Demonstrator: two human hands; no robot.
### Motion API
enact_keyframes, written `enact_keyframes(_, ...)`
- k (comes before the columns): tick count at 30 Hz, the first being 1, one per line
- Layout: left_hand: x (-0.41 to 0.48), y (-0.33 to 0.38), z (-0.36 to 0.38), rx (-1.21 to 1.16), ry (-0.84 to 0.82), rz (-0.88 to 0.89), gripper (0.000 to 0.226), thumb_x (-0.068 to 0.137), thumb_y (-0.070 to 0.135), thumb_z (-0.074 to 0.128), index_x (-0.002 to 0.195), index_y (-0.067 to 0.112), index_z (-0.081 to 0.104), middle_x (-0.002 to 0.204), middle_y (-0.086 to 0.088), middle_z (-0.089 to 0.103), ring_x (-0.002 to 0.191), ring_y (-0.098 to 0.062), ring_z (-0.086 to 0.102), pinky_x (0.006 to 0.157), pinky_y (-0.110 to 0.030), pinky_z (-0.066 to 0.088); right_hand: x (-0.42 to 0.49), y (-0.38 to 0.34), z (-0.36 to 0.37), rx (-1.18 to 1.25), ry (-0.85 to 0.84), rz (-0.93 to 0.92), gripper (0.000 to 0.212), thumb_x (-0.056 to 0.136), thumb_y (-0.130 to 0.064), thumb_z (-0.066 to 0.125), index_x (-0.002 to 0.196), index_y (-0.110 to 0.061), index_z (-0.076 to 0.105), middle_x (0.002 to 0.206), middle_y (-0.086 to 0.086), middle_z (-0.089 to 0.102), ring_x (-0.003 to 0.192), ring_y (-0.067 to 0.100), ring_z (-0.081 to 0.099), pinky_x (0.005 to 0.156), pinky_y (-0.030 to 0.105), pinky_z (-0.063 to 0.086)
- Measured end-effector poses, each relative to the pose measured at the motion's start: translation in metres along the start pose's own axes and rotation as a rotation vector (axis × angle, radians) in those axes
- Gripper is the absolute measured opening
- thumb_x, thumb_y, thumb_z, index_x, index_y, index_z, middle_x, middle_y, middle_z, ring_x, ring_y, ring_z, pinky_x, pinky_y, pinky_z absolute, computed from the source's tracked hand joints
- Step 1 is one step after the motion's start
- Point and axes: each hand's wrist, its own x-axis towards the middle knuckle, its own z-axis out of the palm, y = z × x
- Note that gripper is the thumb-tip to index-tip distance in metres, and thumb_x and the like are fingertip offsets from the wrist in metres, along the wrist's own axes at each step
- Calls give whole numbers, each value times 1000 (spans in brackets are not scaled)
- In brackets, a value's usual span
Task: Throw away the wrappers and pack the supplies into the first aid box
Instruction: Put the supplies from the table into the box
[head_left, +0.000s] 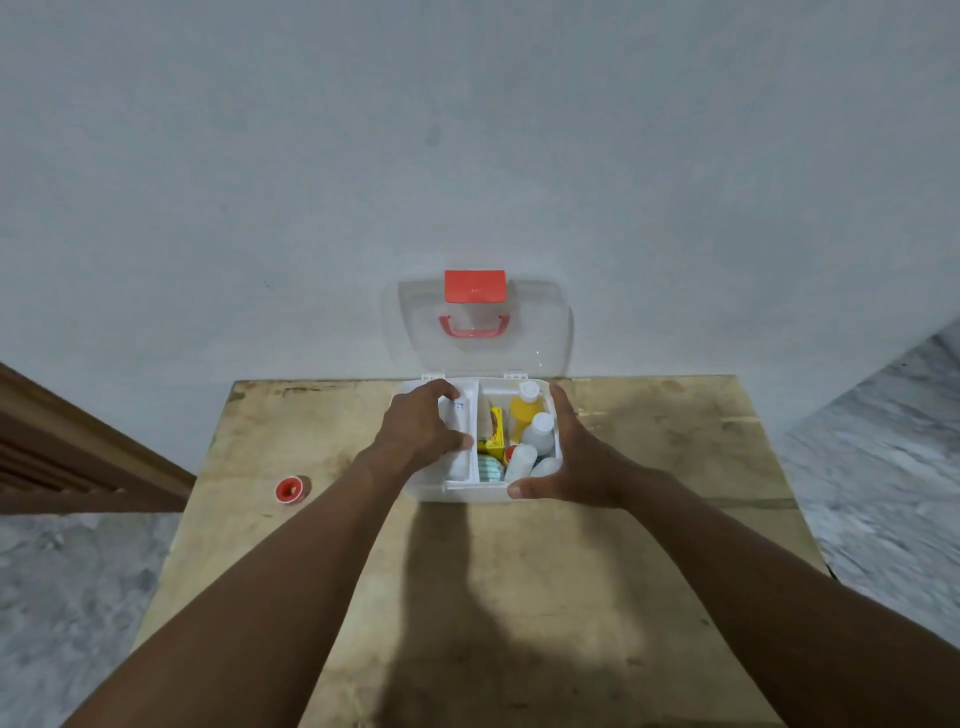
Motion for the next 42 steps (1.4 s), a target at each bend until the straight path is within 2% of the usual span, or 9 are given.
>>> enact_keyframes(8,-23,4,7,-14,134,36,73,75,31,83,141,24,51,121,-10,65,106,-24,61,94,-34,47,-5,-2,-1,13,15,-28,146,42,-68,90,148,-51,-10,156,-13,27,140,15,39,109,46,44)
enact_keyframes(15,-71,-20,12,-8,532,189,38,90,24,66,127,15,60,109,-7,64,75,-11,59,78,-29,50,-9,-2,-3,2,-29,-13,150,42,-74,85,143,-50,-23,161,-13,22,145,12,31,117,44,34)
enact_keyframes(21,-121,-70,19,2,746,21,33,91,13,62,124,13,60,110,-6,62,86,-13,58,82,-34,52,-14,-2,-3,-6,-74,-7,149,52,-68,84,142,-45,-32,161,-12,24,144,13,32,109,30,35)
enact_keyframes(27,-145,-114,37,67,784,-144,47,91,11,63,135,2,48,129,-18,53,111,-28,55,82,-21,38,-12,-2,-1,-6,-47,-20,150,53,-63,86,144,-42,-30,163,-13,12,146,10,24,108,27,30)
enact_keyframes(30,-133,-131,47,41,793,-120,58,88,11,66,138,-7,42,136,-24,45,120,-33,50,93,-32,47,-10,-2,1,4,-8,-14,149,55,-54,89,148,-37,-25,163,-12,5,146,6,18,113,27,22)
enact_keyframes(33,-116,-143,60,-47,753,-200,75,90,27,65,148,-4,27,153,-24,24,131,-34,44,109,-37,41,-10,-8,-1,-19,-13,-21,138,67,-34,89,152,-29,-20,154,-12,18,135,2,25,107,25,27)
enact_keyframes(37,-91,-153,74,244,720,-229,76,98,45,50,147,-7,25,149,-31,30,140,-47,30,106,-59,39,-12,-8,-1,-122,10,-12,135,69,-38,86,151,-32,-20,157,-2,24,131,10,34,105,30,32)
enact_keyframes(40,-70,-160,69,334,668,-303,77,102,52,29,148,-10,26,153,-30,25,144,-45,19,111,-58,32,-12,-9,0,-153,9,21,139,63,-46,85,150,-35,-23,161,1,17,141,22,33,112,38,33)
enact_keyframes(42,-53,-169,63,325,657,-290,75,103,48,36,145,-13,30,153,-31,25,144,-46,20,112,-57,30,-13,-11,-1,-151,-3,10,142,57,-55,83,149,-39,-24,163,1,11,144,23,28,115,42,33)
